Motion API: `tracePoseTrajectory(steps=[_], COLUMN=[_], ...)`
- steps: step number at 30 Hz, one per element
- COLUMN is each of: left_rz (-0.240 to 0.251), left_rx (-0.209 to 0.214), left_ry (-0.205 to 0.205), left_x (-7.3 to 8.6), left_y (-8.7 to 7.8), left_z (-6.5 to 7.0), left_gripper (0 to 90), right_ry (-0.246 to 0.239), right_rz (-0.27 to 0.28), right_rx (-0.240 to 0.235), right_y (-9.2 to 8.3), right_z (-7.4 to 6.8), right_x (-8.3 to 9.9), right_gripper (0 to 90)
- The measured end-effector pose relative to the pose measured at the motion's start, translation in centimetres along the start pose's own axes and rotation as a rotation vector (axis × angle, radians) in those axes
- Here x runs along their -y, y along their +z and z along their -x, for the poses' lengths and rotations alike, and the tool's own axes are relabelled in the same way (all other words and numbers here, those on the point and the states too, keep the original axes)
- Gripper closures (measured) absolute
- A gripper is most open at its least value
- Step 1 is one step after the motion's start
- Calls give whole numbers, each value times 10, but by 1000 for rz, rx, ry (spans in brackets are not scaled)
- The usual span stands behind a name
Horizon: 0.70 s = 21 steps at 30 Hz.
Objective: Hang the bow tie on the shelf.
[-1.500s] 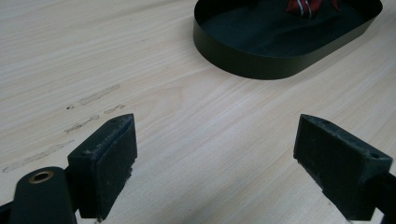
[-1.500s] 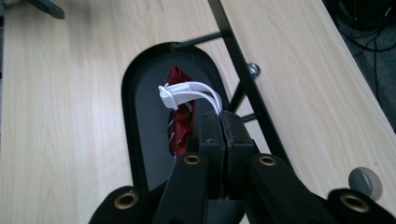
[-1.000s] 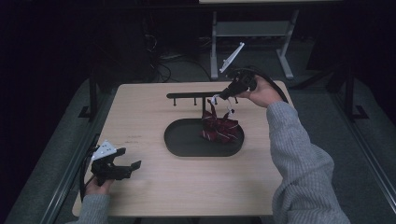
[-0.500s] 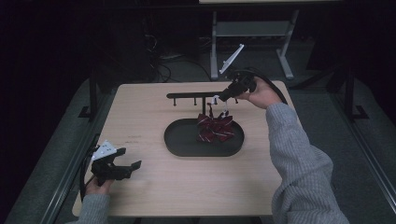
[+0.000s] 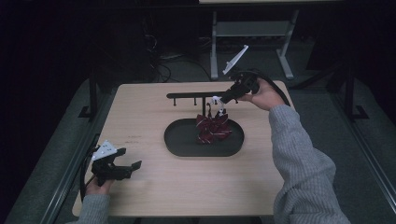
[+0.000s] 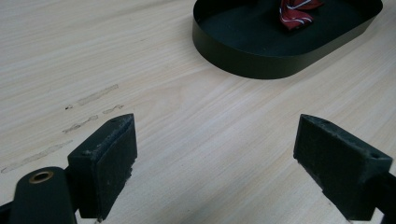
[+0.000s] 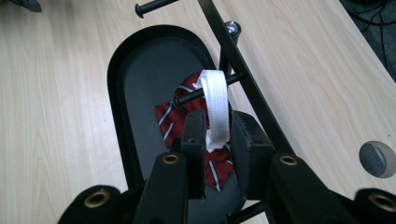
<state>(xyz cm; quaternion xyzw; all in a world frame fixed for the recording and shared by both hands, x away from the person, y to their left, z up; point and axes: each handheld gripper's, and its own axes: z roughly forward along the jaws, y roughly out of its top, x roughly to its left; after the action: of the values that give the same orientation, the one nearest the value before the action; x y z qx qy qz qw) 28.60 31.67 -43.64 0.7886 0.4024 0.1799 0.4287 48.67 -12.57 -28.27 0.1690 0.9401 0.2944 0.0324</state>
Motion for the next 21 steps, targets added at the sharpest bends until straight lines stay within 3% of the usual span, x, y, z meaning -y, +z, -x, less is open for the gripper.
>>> tracePoseTrajectory(steps=[21], left_rz=[-2], left_rx=[-2], left_ry=[-1], left_x=[0], left_y=[-1], left_z=[0], left_gripper=[131], right_ry=[-1], right_rz=[4], right_rx=[-4], right_y=[-1], right_z=[-3], right_x=[4], right_gripper=[720])
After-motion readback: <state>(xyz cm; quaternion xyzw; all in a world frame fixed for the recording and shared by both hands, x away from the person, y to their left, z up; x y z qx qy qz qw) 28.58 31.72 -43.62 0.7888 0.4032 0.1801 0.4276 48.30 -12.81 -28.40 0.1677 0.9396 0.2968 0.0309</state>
